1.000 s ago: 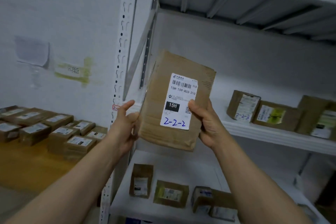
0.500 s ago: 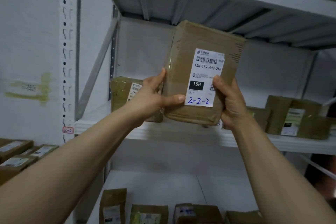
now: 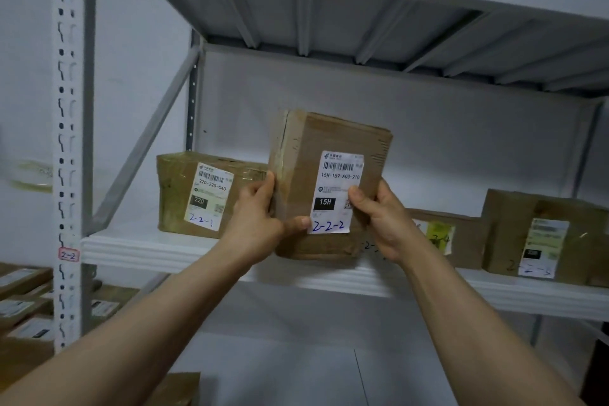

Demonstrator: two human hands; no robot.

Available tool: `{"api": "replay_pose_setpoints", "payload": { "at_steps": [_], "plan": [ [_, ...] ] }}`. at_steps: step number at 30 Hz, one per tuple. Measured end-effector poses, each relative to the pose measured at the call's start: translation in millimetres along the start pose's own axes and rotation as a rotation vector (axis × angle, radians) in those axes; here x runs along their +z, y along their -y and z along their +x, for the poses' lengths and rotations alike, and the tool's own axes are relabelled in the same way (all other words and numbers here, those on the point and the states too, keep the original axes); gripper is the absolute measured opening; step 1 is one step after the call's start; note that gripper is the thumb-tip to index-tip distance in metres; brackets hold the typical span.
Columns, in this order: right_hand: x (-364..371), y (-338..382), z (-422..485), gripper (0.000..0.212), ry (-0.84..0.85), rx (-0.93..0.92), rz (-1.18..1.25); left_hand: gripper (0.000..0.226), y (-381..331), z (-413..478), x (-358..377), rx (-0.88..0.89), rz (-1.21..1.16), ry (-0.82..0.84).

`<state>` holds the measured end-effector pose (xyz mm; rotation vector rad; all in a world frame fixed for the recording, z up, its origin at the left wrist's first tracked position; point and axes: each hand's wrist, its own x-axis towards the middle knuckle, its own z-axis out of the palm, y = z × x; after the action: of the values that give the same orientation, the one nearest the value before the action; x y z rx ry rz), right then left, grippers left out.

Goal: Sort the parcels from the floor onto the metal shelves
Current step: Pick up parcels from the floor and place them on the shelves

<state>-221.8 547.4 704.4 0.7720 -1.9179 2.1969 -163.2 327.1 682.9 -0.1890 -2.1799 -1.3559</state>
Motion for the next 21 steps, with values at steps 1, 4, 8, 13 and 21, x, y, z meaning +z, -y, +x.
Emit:
{"api": "replay_pose_setpoints", "payload": {
  "at_steps": [1, 4, 8, 13, 21],
  "plan": [
    [-4.0, -3.6, 0.6, 0.058, 0.002, 0.012, -0.008, 0.119, 3.2, 1.4, 4.7, -0.013, 0.014, 0.004],
    [-12.9, -14.8, 2.1, 0.051, -0.017, 0.023, -0.093, 0.105, 12.8, 6.8, 13.7, -0.022, 0.003, 0.037],
    [-13.5, -25.1, 2.0, 0.054, -0.063, 0.010, -0.399, 0.070, 25.9, 12.6, 19.3, 0.011, -0.005, 0.118],
    [-7.6, -22.4, 9.6, 0.070, -0.197, -0.091, -0.629, 0.056, 31.2, 22.7, 20.9, 0.100, 0.372, -0.012],
    [-5.1, -11.2, 15.9, 0.132, -0.310, -0.310, -1.133, 0.135, 29.7, 41.7, 13.0, 0.314, 0.748, -0.232]
  ]
}}
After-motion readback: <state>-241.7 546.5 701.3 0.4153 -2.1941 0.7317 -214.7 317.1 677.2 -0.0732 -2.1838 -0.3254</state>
